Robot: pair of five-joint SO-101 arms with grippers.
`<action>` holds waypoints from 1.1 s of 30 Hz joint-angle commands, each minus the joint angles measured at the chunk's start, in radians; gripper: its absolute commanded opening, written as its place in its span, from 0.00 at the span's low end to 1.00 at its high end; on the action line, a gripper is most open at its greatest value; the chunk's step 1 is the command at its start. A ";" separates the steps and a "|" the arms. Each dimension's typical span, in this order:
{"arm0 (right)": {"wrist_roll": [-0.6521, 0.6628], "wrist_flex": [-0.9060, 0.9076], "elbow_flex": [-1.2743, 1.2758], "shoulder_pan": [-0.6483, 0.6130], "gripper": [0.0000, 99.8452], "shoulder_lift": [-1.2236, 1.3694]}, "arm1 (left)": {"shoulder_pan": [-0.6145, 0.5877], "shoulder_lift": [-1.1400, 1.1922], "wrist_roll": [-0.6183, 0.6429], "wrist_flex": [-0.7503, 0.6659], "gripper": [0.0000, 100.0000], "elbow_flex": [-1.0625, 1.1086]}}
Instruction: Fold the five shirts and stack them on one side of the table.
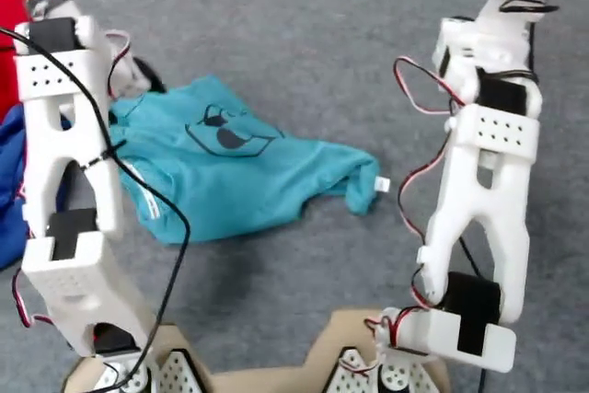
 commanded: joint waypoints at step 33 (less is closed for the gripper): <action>-0.003 -0.029 0.004 -0.024 0.01 -0.005 | -0.164 0.274 0.002 -0.149 0.02 0.020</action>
